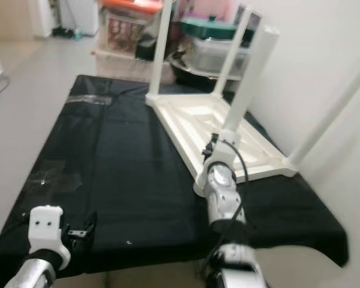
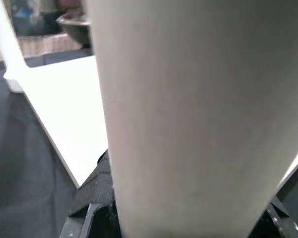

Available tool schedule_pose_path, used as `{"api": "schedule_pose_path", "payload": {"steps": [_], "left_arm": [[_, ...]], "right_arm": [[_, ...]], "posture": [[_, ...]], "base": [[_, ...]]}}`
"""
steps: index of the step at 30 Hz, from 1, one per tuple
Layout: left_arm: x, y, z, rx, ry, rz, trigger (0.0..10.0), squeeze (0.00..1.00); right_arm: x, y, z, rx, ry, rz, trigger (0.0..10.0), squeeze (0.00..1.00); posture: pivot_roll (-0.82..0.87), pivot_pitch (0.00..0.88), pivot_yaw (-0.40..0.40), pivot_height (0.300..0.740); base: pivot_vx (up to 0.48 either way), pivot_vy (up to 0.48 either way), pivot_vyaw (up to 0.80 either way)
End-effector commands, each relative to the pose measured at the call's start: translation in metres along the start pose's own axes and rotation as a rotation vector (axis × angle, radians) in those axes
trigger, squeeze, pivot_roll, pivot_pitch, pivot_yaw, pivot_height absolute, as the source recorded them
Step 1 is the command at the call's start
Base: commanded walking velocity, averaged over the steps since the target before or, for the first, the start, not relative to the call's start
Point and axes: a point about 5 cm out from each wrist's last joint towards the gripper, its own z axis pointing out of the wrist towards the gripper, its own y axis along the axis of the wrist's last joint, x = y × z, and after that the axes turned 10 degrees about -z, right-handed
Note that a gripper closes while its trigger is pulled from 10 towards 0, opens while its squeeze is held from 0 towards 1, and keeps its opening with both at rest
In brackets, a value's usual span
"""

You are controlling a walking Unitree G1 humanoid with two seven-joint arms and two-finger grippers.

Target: Building children table

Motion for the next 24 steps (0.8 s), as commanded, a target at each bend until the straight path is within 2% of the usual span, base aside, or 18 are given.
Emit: {"api": "schedule_pose_path", "payload": {"steps": [1,2,3,6,7,8,9,10,11,13,14,16,18,19,20,21,22,24], "left_arm": [[-0.005,0.0,0.001,0.005,-0.016,-0.009,10.0,0.0],[-0.005,0.001,0.001,0.005,-0.013,-0.008,10.0,0.0],[-0.005,-0.001,0.001,0.01,-0.013,-0.013,10.0,0.0],[-0.005,-0.002,0.001,0.015,-0.015,-0.016,10.0,0.0],[-0.005,-0.003,0.002,0.017,-0.017,-0.017,10.0,0.0],[-0.005,-0.003,0.002,0.017,-0.017,-0.017,10.0,0.0],[-0.005,-0.003,0.002,0.016,-0.019,-0.018,10.0,0.0],[-0.005,-0.003,0.002,0.016,-0.019,-0.018,10.0,0.0],[-0.004,-0.003,0.002,0.014,-0.016,-0.016,10.0,0.0],[-0.002,-0.003,0.001,0.012,-0.013,-0.016,10.0,0.0],[-0.002,-0.003,0.001,0.012,-0.013,-0.016,10.0,0.0],[-0.003,-0.003,0.003,0.01,-0.016,-0.017,10.0,0.0],[-0.004,-0.002,0.003,0.01,-0.018,-0.017,10.0,0.0],[-0.005,-0.002,0.004,0.007,-0.022,-0.016,10.0,0.0],[-0.005,-0.002,0.004,0.007,-0.022,-0.016,10.0,0.0],[-0.005,-0.002,0.005,0.007,-0.023,-0.016,10.0,0.0],[-0.005,-0.002,0.005,0.007,-0.023,-0.016,10.0,0.0],[-0.006,-0.002,0.006,0.004,-0.028,-0.021,10.0,0.0]], "right_arm": [[-0.005,-0.023,-0.002,0.14,-0.014,-0.057,0.0,0.0],[-0.003,-0.021,-0.009,0.125,0.009,-0.059,9.3,0.0],[0.002,-0.011,-0.011,0.089,0.055,-0.06,10.0,0.0],[0.005,-0.005,-0.011,0.065,0.085,-0.061,10.0,0.0],[0.008,0.005,-0.011,0.01,0.122,-0.058,10.0,0.44],[0.008,0.005,-0.011,0.01,0.122,-0.058,10.0,0.44],[0.009,0.016,-0.009,-0.027,0.159,-0.047,10.0,1.0],[0.009,0.016,-0.009,-0.027,0.159,-0.047,10.0,1.0],[0.007,0.027,-0.009,-0.057,0.168,-0.045,10.0,0.0],[0.001,0.044,-0.006,-0.116,0.217,-0.015,10.0,0.0],[0.001,0.044,-0.006,-0.116,0.217,-0.015,10.0,0.0],[-0.004,0.056,0.001,-0.231,0.403,0.037,10.0,0.0],[-0.007,0.059,0.001,-0.262,0.462,0.046,10.0,0.0],[-0.007,0.061,0.0,-0.302,0.582,0.051,10.0,0.0],[-0.007,0.061,0.0,-0.302,0.582,0.051,10.0,0.0],[-0.006,0.057,-0.002,-0.308,0.72,0.038,10.0,0.0],[-0.006,0.057,-0.002,-0.308,0.72,0.038,10.0,0.0],[0.007,0.035,-0.007,-0.263,0.995,-0.031,10.0,0.0]], "posture": [[0.16,0.0,-0.124,0.74],[0.16,0.0,-0.124,0.74],[0.14,0.0,-0.109,0.74],[0.14,0.0,-0.109,0.74],[0.13,0.0,-0.116,0.74],[0.13,0.0,-0.116,0.74],[0.14,0.0,-0.128,0.74],[0.14,0.0,-0.128,0.74],[0.14,0.0,-0.128,0.74],[0.14,0.0,-0.129,0.74],[0.14,0.0,-0.129,0.74],[0.14,0.0,-0.123,0.74],[0.14,0.0,-0.123,0.74],[0.15,0.0,-0.122,0.74],[0.15,0.0,-0.122,0.74],[0.15,0.0,-0.122,0.74],[0.15,0.0,-0.122,0.74],[0.15,0.0,-0.135,0.74]], "base": [[0.0,0.0,0.0],[0.0,0.0,0.0],[0.0,0.0,0.0],[0.0,0.0,0.0],[0.0,0.0,0.0],[0.0,0.0,0.0],[0.0,0.0,0.0],[0.0,0.0,0.0],[0.0,0.0,0.0],[0.0,0.0,0.0],[0.0,0.0,0.0],[0.0,0.0,0.0],[0.0,0.0,0.0],[0.0,0.0,0.0],[0.0,0.0,0.0],[0.0,0.0,0.0],[0.0,0.0,0.0],[0.0,0.0,0.0]]}}
